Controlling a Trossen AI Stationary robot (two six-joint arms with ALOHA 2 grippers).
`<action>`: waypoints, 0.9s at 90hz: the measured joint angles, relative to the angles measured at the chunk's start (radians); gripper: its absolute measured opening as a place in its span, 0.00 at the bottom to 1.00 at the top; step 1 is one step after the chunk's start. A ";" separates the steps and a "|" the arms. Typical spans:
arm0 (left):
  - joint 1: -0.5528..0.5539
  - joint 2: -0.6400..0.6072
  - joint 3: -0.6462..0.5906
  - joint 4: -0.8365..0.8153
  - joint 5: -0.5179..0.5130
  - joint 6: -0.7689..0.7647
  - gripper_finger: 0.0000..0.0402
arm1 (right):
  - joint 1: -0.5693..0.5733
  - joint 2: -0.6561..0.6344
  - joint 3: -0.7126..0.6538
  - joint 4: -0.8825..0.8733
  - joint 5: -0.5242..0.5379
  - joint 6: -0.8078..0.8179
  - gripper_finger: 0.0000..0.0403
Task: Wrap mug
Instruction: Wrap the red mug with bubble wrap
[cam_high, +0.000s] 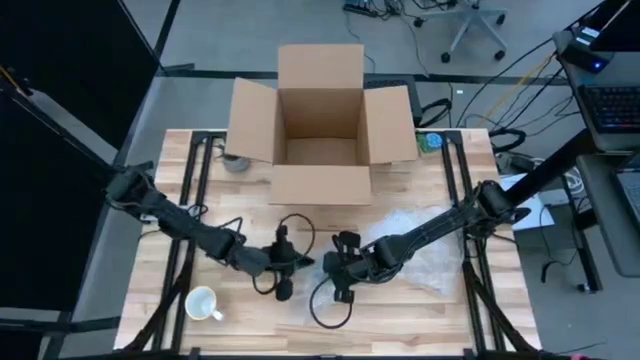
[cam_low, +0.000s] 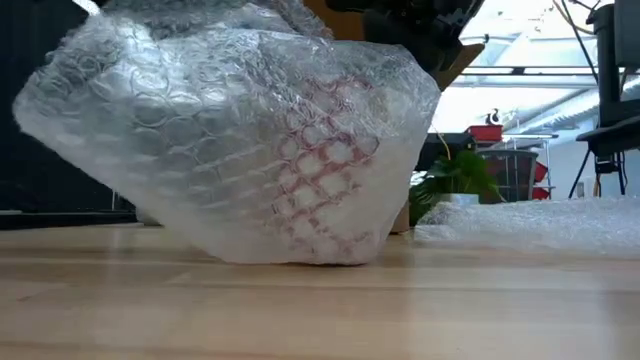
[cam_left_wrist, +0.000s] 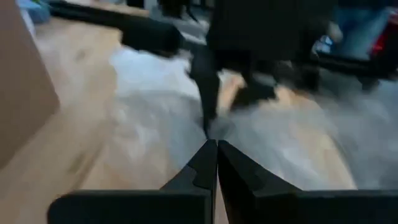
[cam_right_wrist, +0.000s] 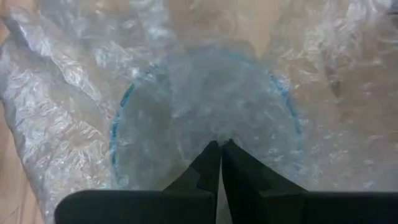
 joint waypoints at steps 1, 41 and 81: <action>0.004 0.003 0.001 0.003 0.009 0.000 0.00 | -0.001 0.000 0.000 0.000 0.000 0.000 0.00; 0.067 0.214 0.070 0.055 0.178 -0.004 0.00 | -0.005 -0.006 0.002 0.004 -0.002 0.002 0.00; 0.067 0.209 0.068 0.046 0.180 -0.003 0.00 | -0.005 -0.173 0.001 -0.057 0.002 -0.013 0.00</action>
